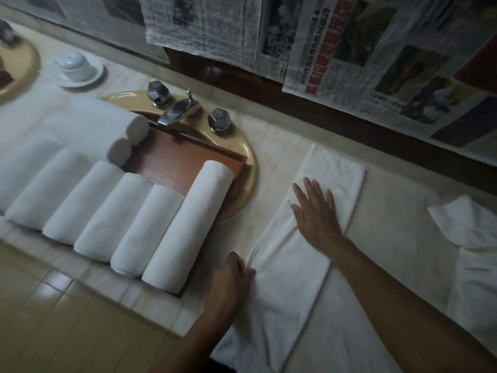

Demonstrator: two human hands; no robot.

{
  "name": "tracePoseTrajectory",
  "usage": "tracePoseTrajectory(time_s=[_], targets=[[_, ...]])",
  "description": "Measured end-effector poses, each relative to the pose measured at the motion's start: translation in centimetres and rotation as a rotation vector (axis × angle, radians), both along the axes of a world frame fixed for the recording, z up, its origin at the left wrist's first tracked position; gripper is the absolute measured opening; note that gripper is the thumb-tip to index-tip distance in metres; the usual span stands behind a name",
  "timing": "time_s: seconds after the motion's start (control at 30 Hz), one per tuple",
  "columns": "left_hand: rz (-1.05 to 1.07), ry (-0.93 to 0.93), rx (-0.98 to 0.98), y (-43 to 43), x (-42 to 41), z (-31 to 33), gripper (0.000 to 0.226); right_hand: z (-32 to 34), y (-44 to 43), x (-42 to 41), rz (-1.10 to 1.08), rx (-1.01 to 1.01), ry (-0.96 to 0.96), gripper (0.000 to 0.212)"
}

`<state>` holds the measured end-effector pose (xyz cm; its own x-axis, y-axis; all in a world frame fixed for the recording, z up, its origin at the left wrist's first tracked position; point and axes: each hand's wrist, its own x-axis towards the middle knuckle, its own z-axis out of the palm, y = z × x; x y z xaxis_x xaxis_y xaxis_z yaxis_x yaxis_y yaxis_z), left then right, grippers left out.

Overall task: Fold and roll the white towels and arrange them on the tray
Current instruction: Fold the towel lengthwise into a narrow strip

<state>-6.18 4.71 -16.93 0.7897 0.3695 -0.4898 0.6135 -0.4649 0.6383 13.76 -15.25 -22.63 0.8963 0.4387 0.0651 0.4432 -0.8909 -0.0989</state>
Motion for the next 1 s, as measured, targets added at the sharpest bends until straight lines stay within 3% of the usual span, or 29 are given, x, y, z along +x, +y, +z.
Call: tracePoseTrajectory(time_s=[0.13,0.23,0.27,0.37,0.4,0.43,0.47,0.53,0.6,0.7,0.83,1.0], targets=[[-0.013,-0.004,0.018,0.0,0.1,0.2,0.025,0.6,1.9,-5.3,0.060,0.156,-0.090,0.047],[-0.035,0.019,0.055,-0.2,-0.1,0.5,0.021,-0.5,2.0,-10.4,0.125,0.114,0.034,0.054],[-0.020,0.058,-0.007,-0.2,-0.2,0.4,0.021,-0.8,1.6,-10.8,0.132,0.082,0.040,0.057],[0.069,0.268,-0.518,0.2,-0.9,1.6,0.027,-0.3,0.8,-9.8,0.130,0.058,0.041,0.056],[0.035,0.313,-0.592,0.3,-1.6,1.6,0.032,-0.2,0.9,-9.5,0.131,0.056,0.045,0.055],[-0.033,0.347,-0.563,0.5,-2.4,1.7,0.033,-0.3,0.9,-9.3,0.127,0.056,0.050,0.055],[-0.107,0.359,-0.419,0.4,-3.4,1.6,0.028,-0.4,0.9,-9.4,0.126,0.062,0.040,0.055],[-0.142,0.210,-0.050,0.3,-5.2,0.7,0.015,-0.7,0.6,-9.4,0.125,0.068,0.016,0.054],[-0.027,0.062,-0.059,-0.1,-6.9,0.3,0.017,-0.8,0.3,-9.3,0.130,0.060,0.017,0.054],[0.202,0.019,-0.132,-0.5,-8.1,0.8,0.019,-0.7,0.4,-9.4,0.137,0.065,0.010,0.054],[0.210,-0.011,0.055,-0.5,-8.3,0.3,0.022,-0.7,0.2,-9.5,0.132,0.070,0.003,0.054],[0.225,0.002,0.124,-0.5,-8.1,-0.9,0.022,-0.9,0.6,-9.4,0.124,0.037,0.048,0.056]])
